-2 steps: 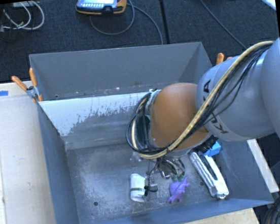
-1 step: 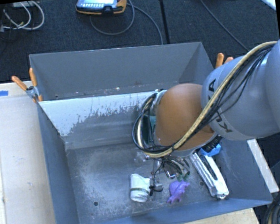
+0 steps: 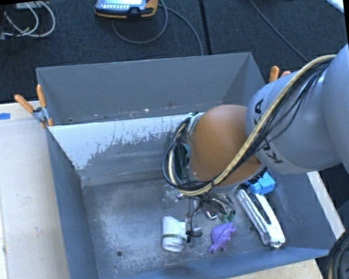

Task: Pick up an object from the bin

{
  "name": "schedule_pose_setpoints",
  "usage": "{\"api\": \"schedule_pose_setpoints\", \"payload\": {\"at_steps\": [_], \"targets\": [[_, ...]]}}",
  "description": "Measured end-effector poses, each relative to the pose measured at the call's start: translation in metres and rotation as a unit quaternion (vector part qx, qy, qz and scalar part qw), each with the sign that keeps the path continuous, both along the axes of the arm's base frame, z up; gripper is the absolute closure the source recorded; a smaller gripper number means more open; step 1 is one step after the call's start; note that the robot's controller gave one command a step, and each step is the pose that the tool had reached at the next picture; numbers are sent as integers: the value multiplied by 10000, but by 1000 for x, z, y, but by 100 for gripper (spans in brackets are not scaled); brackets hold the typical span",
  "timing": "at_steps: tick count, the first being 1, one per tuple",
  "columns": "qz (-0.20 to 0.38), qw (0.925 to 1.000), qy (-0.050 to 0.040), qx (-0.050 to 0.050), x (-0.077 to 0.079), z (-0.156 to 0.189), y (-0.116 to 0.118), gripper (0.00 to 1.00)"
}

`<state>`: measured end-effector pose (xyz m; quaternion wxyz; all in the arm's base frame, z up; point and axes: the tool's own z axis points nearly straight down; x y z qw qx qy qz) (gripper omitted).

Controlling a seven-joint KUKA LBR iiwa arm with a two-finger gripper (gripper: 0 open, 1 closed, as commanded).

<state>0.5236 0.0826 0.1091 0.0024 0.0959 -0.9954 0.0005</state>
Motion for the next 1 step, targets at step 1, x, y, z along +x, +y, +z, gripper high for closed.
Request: {"api": "schedule_pose_setpoints", "payload": {"at_steps": [1], "targets": [[534,9986,19,11,5,-40,-5,100]]}}
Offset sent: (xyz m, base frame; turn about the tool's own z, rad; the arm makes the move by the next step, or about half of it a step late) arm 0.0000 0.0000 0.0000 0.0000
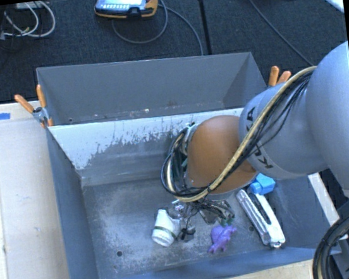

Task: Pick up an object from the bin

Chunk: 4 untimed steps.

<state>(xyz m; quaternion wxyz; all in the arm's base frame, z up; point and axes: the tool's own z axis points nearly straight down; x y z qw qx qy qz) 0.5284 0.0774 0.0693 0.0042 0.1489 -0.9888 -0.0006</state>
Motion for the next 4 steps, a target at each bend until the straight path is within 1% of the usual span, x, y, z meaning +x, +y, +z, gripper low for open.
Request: {"api": "schedule_pose_setpoints", "payload": {"at_steps": [1,2,3,4], "targets": [[-3,10000,0,1,0,0,0,100],[1434,9897,15,16,-25,24,6,100],[1428,9898,16,16,-25,24,6,100],[1586,9873,41,21,-28,70,5,100]]}}
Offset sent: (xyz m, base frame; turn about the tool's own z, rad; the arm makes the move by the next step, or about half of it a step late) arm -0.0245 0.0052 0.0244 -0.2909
